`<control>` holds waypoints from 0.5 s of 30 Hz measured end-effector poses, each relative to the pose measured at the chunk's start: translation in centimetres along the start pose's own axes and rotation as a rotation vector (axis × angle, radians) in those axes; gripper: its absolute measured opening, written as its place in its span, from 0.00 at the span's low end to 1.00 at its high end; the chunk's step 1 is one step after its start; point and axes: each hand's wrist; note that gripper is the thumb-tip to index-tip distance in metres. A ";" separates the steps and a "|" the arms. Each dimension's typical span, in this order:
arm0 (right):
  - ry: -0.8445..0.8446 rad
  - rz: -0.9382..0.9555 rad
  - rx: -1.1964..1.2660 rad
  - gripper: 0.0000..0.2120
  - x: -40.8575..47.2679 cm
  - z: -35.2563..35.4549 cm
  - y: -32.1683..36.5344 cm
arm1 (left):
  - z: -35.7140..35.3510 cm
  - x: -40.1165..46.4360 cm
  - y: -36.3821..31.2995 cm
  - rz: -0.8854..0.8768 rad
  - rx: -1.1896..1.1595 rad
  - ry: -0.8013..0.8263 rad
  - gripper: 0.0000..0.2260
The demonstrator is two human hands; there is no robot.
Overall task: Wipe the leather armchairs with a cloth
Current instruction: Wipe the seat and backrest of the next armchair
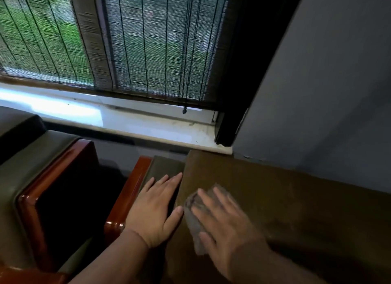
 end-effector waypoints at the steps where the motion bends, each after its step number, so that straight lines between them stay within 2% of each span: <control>1: -0.001 -0.025 0.010 0.27 1.9 0.5 -1.2 | 0.1 0.1 0.0 -0.002 0.004 0.000 0.36; 3: 0.058 -0.198 0.050 0.28 7.0 1.7 -3.4 | 0.2 0.2 0.0 -0.005 0.011 0.019 0.37; 6: 0.049 -0.435 0.099 0.27 12.3 2.5 -5.4 | 0.2 0.3 -0.5 0.014 0.000 0.017 0.37; 8: 0.016 -0.367 0.063 0.28 10.7 2.1 -4.1 | 0.2 0.3 -0.6 0.024 0.005 0.013 0.36; 12: -0.045 -0.078 -0.009 0.28 -1.5 -0.3 0.1 | 0.2 0.5 -0.3 0.006 0.009 0.028 0.34; 15: -0.033 -0.071 -0.070 0.29 -0.8 0.2 -1.7 | 0.5 0.4 -0.2 0.025 0.013 0.029 0.33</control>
Point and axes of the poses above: each hand's wrist, its own x-axis towards the middle knuckle, its own z-axis out of the back of the hand, y = z × x, and after that the axes turned 15 degrees about -z, right-handed
